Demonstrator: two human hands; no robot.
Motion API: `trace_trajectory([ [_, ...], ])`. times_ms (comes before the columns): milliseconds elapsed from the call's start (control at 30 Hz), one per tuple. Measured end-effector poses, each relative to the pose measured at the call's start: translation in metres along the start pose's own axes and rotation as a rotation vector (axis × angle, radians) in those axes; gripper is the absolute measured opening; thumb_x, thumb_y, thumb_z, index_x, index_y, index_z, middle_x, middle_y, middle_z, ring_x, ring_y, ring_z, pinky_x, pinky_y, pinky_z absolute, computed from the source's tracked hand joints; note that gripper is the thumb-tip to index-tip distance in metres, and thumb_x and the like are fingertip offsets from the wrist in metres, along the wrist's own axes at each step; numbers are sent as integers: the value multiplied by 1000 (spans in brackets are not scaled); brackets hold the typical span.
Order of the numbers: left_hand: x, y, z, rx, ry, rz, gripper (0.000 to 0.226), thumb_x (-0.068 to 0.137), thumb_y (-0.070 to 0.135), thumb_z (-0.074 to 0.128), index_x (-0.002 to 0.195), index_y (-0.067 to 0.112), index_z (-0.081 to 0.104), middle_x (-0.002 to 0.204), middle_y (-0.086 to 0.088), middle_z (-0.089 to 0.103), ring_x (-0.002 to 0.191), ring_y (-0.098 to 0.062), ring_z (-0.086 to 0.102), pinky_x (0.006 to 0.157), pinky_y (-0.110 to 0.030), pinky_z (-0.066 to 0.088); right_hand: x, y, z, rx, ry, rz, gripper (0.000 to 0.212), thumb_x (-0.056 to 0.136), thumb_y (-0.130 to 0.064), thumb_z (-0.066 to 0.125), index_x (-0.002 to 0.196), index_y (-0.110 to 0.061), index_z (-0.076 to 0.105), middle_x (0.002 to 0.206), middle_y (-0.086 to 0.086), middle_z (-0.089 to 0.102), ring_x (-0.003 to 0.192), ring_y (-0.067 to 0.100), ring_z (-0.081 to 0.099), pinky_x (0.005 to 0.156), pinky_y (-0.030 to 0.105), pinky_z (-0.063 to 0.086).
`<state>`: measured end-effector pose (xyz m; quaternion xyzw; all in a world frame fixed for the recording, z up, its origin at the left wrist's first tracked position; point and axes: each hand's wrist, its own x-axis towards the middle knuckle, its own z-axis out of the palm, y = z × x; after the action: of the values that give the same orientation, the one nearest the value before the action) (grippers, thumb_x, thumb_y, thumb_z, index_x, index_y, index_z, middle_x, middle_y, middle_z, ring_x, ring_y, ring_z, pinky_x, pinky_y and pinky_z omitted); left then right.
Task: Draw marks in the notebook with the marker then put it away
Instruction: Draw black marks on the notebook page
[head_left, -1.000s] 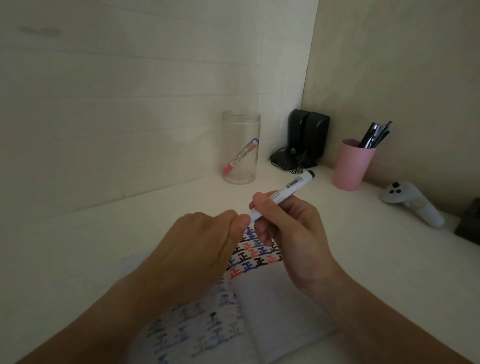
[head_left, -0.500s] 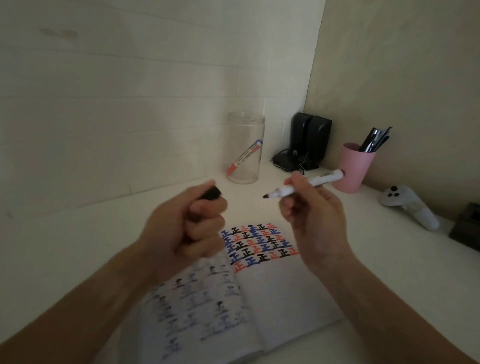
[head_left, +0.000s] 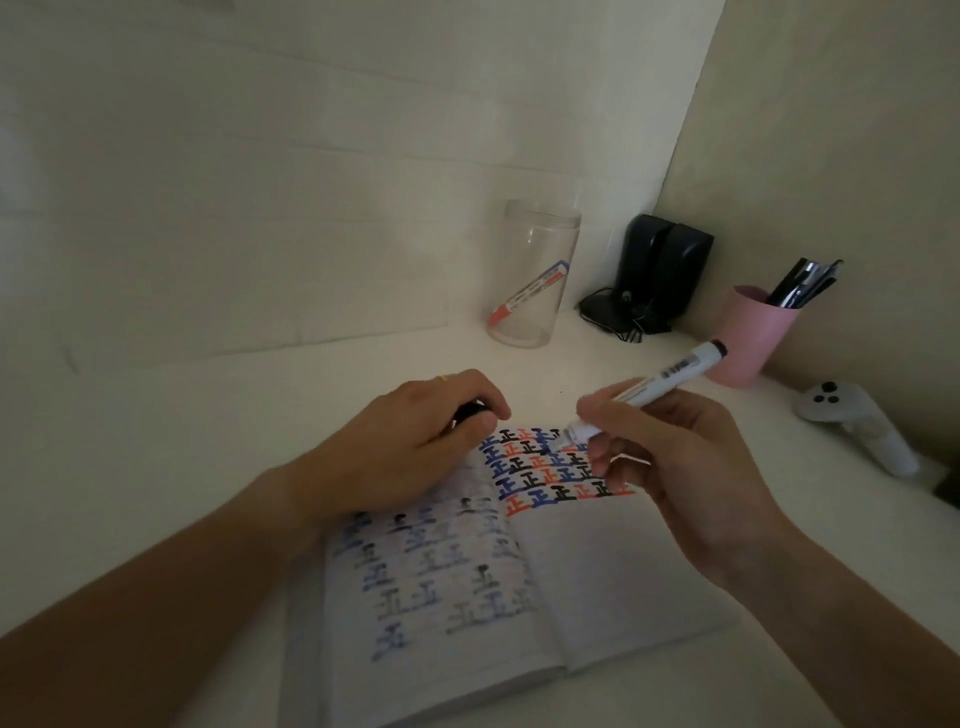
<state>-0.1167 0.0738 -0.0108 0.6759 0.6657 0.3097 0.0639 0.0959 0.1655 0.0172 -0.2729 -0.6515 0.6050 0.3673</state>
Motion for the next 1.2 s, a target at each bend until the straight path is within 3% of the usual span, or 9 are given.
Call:
trace_trajectory([
  [67, 0, -2, 1, 6, -62, 9, 21, 105, 35, 40, 116, 40, 58, 103, 22, 62, 98, 0, 58, 86, -31, 47, -5, 7, 2, -24, -22, 33, 6, 80, -5, 74, 81, 1, 76, 65, 15, 68, 55, 20, 61, 49, 25, 50],
  [167, -1, -7, 1, 35, -180, 36, 25, 105, 34, 38, 114, 43, 59, 111, 17, 63, 106, -5, 58, 96, -39, 46, -11, 24, 5, -26, -10, 72, 5, 82, 0, 72, 81, 2, 76, 67, 20, 71, 58, 25, 65, 51, 26, 54],
  [367, 1, -13, 0, 15, -298, 94, 20, 101, 33, 50, 112, 43, 65, 96, 17, 56, 96, 0, 55, 87, -28, 42, -18, 39, 5, -122, 8, -13, 11, 81, 7, 72, 76, -1, 76, 60, 20, 69, 53, 25, 64, 49, 25, 55],
  [467, 1, -15, 1, 53, -302, 121, 16, 98, 38, 57, 110, 44, 65, 91, 15, 54, 88, -2, 54, 78, -28, 42, -21, 39, 6, -169, -2, -52, 10, 79, 8, 73, 77, -1, 76, 61, 21, 71, 52, 24, 65, 48, 25, 55],
  [767, 1, -16, 3, 12, -275, 121, 14, 95, 36, 62, 106, 39, 70, 89, 16, 55, 87, 0, 54, 74, -25, 38, -21, 40, 9, -281, -30, -67, 9, 79, 4, 78, 77, -5, 78, 64, 14, 75, 53, 17, 69, 51, 18, 52],
  [1033, 0, -15, 2, -6, -271, 129, 17, 93, 41, 60, 107, 38, 71, 91, 13, 57, 87, -10, 57, 79, -38, 48, -20, 42, 5, -364, 25, -43, 10, 78, -2, 77, 73, -11, 78, 64, 11, 75, 55, 18, 69, 53, 24, 54],
  [1200, 0, -15, 2, -4, -273, 131, 15, 95, 38, 62, 107, 37, 72, 89, 12, 57, 86, -10, 57, 76, -33, 46, -21, 40, 4, -313, -3, -53, 10, 79, 1, 77, 75, -8, 78, 64, 13, 75, 55, 20, 68, 53, 25, 54],
])
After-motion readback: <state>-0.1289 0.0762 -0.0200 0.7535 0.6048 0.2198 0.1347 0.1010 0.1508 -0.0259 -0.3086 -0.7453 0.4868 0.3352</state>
